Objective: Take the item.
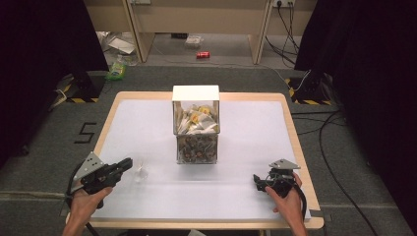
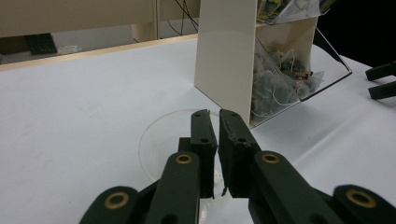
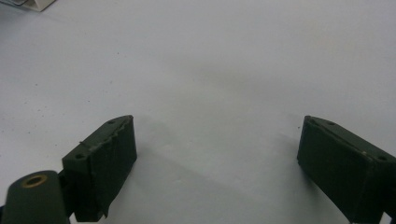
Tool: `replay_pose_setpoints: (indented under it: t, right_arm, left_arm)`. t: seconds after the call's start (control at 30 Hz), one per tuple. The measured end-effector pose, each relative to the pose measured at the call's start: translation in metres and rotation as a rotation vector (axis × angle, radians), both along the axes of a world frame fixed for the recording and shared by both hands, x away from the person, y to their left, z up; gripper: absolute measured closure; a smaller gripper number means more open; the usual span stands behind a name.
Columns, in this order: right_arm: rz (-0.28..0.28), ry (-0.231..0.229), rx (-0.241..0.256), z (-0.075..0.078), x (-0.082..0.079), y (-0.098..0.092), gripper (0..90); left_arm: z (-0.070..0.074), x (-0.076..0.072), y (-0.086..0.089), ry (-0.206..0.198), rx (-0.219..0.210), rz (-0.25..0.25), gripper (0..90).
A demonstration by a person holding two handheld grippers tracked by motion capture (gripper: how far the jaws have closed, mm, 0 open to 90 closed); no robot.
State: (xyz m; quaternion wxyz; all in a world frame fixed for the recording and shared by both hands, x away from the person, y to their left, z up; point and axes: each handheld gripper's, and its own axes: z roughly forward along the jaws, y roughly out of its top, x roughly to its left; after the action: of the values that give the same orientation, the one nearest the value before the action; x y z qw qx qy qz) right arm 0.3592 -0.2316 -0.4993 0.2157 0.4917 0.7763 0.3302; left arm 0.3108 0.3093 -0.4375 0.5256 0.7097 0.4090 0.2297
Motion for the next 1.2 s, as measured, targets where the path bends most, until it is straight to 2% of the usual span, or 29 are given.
replay_pose_setpoints:
  t: [0.23, 0.33, 0.4, 0.43, 0.53, 0.7, 0.77, 0.83, 0.97, 1.2]
  right_arm:
    - [-0.002, 0.000, 0.001, 0.000, 0.000, 0.000, 12.4]
    - [-0.001, 0.000, 0.001, 0.000, 0.000, 0.000, 12.4]
    - [-0.001, 0.000, 0.001, 0.000, 0.000, 0.000, 12.4]
    - [-0.001, 0.000, 0.001, 0.000, 0.000, 0.000, 12.4]
    - [-0.001, 0.000, 0.000, 0.000, 0.000, 0.000, 12.4]
    - [-0.001, 0.000, 0.001, 0.000, 0.000, 0.000, 12.4]
    - [-0.001, 0.000, 0.000, 0.000, 0.000, 0.000, 12.4]
    - [0.000, 0.000, 0.000, 0.000, 0.000, 0.000, 12.4]
    - [0.000, 0.000, -0.001, 0.000, 0.000, 0.000, 12.4]
    - [-0.001, 0.000, 0.001, 0.000, 0.000, 0.000, 12.4]
  left_arm:
    - [0.002, 0.000, 0.000, 0.002, -0.014, -0.008, 75.4]
    - [0.004, -0.001, 0.001, 0.006, -0.024, -0.005, 67.8]
    - [0.005, -0.001, 0.002, 0.008, -0.024, -0.007, 59.6]
    - [0.006, -0.001, 0.002, 0.010, -0.020, -0.006, 59.6]
    - [0.008, -0.002, 0.001, 0.021, 0.012, 0.009, 45.1]
    - [0.012, -0.003, 0.001, 0.027, 0.014, 0.021, 30.1]
    - [0.012, -0.004, 0.001, 0.029, 0.020, 0.038, 21.9]
    - [0.011, -0.006, 0.002, 0.028, 0.018, 0.035, 14.4]
    - [0.009, -0.008, 0.005, 0.021, 0.024, 0.019, 14.5]
    - [0.004, -0.012, 0.009, 0.026, 0.010, 0.020, 14.4]
